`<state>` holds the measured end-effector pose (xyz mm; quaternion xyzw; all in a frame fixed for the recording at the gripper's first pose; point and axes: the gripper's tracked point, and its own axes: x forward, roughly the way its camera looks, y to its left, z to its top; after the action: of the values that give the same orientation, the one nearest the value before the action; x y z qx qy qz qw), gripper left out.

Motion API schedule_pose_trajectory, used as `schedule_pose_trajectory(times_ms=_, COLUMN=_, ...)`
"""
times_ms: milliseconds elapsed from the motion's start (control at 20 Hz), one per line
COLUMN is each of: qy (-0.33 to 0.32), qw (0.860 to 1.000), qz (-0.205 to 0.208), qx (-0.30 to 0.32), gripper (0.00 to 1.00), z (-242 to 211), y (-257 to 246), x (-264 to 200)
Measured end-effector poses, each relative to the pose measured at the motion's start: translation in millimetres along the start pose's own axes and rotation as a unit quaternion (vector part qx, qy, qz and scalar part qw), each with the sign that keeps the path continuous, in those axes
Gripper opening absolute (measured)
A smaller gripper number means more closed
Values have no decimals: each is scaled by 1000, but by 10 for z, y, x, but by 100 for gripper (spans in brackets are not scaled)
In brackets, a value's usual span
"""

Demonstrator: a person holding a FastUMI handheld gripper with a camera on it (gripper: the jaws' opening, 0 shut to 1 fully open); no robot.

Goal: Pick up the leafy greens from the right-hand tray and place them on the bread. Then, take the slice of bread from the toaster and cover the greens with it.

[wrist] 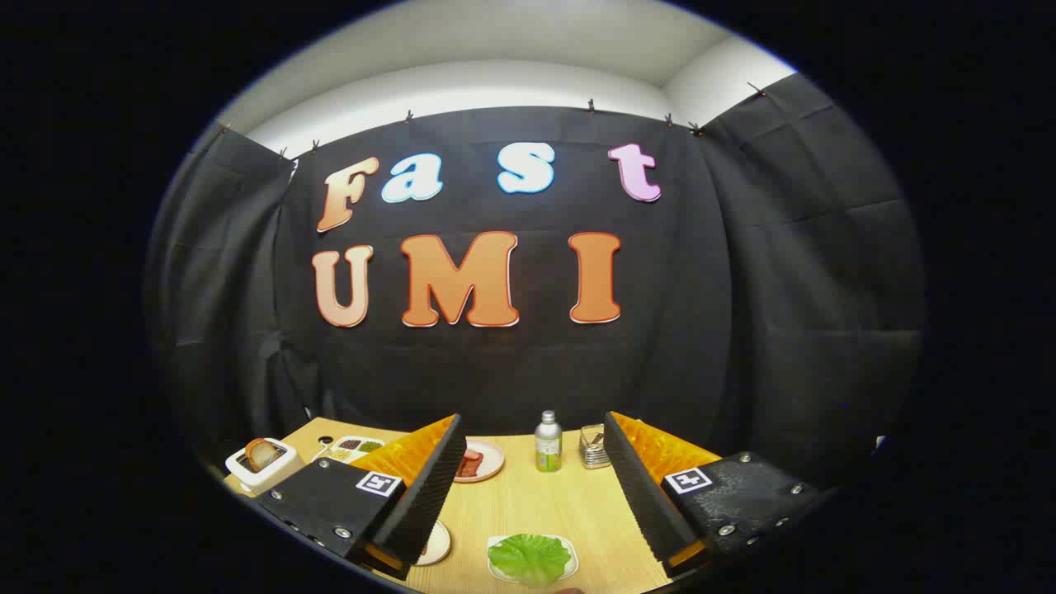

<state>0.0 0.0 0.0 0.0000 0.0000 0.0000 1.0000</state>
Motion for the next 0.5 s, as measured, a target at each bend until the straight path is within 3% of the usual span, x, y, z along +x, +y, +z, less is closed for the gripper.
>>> schedule_pose_trajectory(times_ms=500, qy=38, qw=999, qz=19, qx=2, gripper=100, z=-108, y=321, x=-40)
